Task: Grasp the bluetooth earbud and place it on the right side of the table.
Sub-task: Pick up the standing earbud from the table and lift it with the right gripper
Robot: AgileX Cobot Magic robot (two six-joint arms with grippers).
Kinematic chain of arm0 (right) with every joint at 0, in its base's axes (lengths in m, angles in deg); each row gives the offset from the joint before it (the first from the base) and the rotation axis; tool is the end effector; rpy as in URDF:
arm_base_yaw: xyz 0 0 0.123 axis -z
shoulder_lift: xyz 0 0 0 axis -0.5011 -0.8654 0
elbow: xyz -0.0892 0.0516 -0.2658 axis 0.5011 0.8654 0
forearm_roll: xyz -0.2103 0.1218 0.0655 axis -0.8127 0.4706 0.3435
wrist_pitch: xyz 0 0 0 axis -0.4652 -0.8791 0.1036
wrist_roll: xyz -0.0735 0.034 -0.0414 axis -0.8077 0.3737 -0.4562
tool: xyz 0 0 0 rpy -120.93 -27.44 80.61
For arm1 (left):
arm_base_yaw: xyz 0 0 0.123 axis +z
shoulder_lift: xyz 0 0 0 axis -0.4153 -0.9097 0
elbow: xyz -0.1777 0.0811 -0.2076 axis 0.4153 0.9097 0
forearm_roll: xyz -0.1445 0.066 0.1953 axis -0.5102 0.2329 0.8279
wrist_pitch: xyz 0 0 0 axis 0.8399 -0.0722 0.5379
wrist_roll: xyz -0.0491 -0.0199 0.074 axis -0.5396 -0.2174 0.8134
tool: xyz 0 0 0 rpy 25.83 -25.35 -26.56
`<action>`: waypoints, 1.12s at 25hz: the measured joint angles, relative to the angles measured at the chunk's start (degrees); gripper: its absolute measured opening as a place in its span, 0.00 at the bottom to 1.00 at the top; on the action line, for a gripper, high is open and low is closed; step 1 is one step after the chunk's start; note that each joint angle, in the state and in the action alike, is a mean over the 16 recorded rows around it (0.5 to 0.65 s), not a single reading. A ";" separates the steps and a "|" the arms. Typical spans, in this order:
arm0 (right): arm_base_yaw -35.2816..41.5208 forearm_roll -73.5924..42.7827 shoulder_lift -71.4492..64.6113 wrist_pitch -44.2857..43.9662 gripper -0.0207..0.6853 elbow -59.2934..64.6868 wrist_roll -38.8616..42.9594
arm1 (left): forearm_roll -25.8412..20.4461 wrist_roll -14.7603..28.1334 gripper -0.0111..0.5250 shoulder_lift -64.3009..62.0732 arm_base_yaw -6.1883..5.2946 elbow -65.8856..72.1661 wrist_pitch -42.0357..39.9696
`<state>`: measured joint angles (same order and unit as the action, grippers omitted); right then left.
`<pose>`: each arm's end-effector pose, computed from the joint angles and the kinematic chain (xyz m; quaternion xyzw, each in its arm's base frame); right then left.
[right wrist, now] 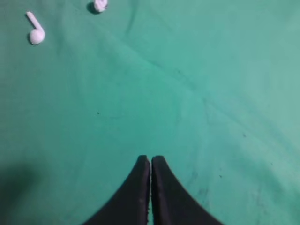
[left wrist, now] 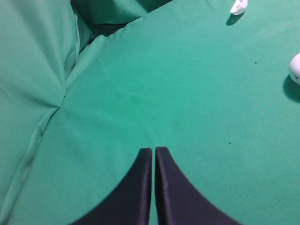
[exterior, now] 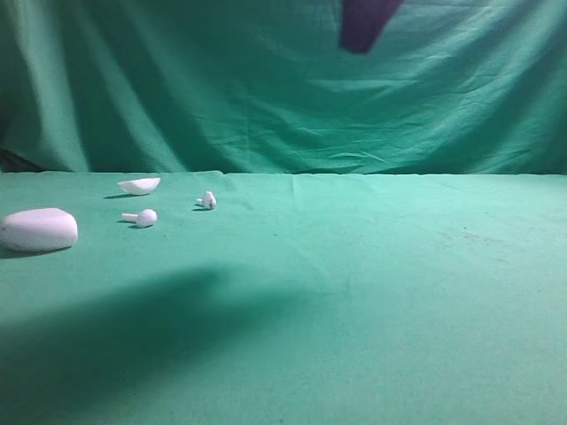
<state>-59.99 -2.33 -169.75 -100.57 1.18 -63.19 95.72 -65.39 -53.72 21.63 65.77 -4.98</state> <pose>0.2957 0.1760 0.2948 -0.3276 0.9173 0.0682 0.2158 0.0529 0.0098 0.1762 0.1521 0.7782 0.1704 0.5851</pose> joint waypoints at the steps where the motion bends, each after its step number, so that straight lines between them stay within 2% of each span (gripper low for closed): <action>1: -1.01 -0.68 -2.27 -0.60 0.03 -2.21 0.69 | 0.00 0.00 0.02 0.00 0.00 0.00 0.00; 4: -3.48 -1.76 -8.92 -2.14 0.04 -8.89 1.86 | 0.00 0.00 0.02 0.00 0.00 0.00 0.00; 7: -5.16 -2.00 -15.58 -3.54 0.10 -15.76 2.20 | 0.00 0.00 0.02 0.00 0.00 0.00 0.00; 20: -7.68 -2.03 -39.26 -7.79 0.50 -42.40 4.34 | 0.00 0.00 0.02 0.00 0.00 0.00 0.00; 23: -7.73 -2.03 -42.35 -7.51 0.54 -45.53 4.91 | 0.00 0.00 0.02 0.00 0.00 0.00 0.00; 28: -7.76 -2.03 -45.38 -5.87 0.56 -47.67 5.31 | 0.00 0.00 0.02 0.00 0.00 0.00 0.00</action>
<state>-67.75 -4.36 -215.14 -106.44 -46.48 -57.89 95.72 -65.39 -53.72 21.63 65.77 -4.98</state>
